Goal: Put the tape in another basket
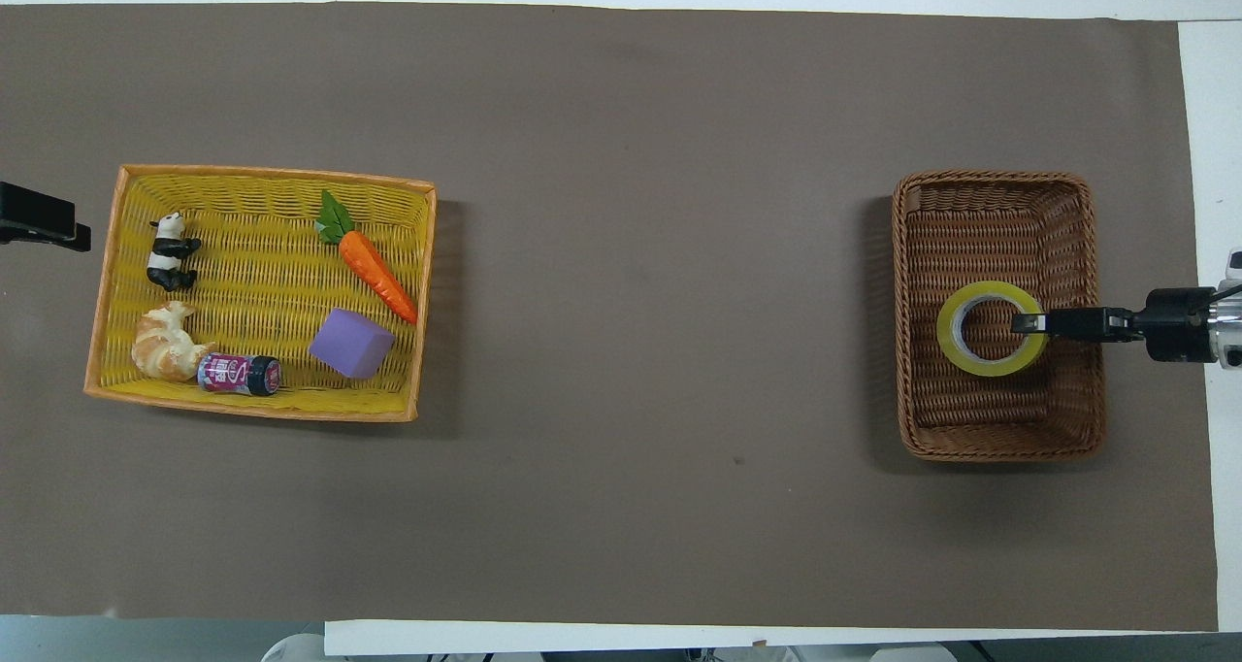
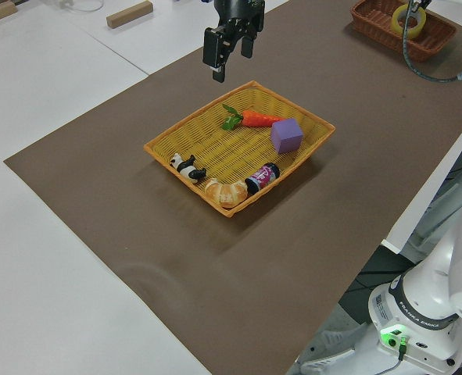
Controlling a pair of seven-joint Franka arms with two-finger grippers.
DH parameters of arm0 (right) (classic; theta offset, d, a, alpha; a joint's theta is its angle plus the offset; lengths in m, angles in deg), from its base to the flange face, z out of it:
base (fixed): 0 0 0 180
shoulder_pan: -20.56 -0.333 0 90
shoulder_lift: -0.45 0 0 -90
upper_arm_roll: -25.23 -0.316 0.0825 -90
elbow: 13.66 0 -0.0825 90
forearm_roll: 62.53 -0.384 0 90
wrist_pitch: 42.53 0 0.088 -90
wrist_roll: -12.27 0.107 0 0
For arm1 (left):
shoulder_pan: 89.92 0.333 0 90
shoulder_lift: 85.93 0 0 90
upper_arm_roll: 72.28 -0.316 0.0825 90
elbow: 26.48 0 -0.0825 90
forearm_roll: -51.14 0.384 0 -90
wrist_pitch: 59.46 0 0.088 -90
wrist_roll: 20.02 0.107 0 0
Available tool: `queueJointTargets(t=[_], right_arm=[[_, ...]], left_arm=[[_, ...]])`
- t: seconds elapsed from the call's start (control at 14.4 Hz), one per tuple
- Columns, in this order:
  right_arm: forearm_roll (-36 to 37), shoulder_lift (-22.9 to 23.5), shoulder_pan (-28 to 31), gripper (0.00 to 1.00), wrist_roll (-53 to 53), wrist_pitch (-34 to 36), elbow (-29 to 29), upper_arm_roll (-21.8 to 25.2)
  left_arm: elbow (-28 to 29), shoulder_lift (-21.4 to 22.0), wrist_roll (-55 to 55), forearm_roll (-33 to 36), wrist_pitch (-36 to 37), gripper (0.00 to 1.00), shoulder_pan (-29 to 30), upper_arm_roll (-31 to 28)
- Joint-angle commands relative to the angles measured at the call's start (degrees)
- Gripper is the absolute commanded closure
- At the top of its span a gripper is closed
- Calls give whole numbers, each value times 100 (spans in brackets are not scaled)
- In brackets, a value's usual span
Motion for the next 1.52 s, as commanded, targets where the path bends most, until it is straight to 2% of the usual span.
queueJointTargets(t=[0.0,0.48,0.69,0.83,1.04,1.32,1.45], right_arm=[[86,-158,24,0,22,-10,-44,-18],[1008,-368,15,0,74,280,896,-70],[2129,-728,-387,0,598,306,1344,-141],[2755,-974,-704,0,1476,664,1607,-141],[3266,-1072,-924,0,2392,1324,2099,-149],[3768,-985,-969,0,2606,2290,3004,-149],[3953,-966,-1039,0,2867,2765,3199,-141]], left_arm=[[-54,24,250,106,205,0,-55,-48],[51,42,294,106,126,0,-108,-48],[51,50,294,106,135,0,-64,-48],[51,50,294,106,135,0,-55,-48],[51,50,294,106,135,0,-55,-48],[51,50,294,106,135,0,-55,-48],[51,50,294,106,135,0,-55,-48]])
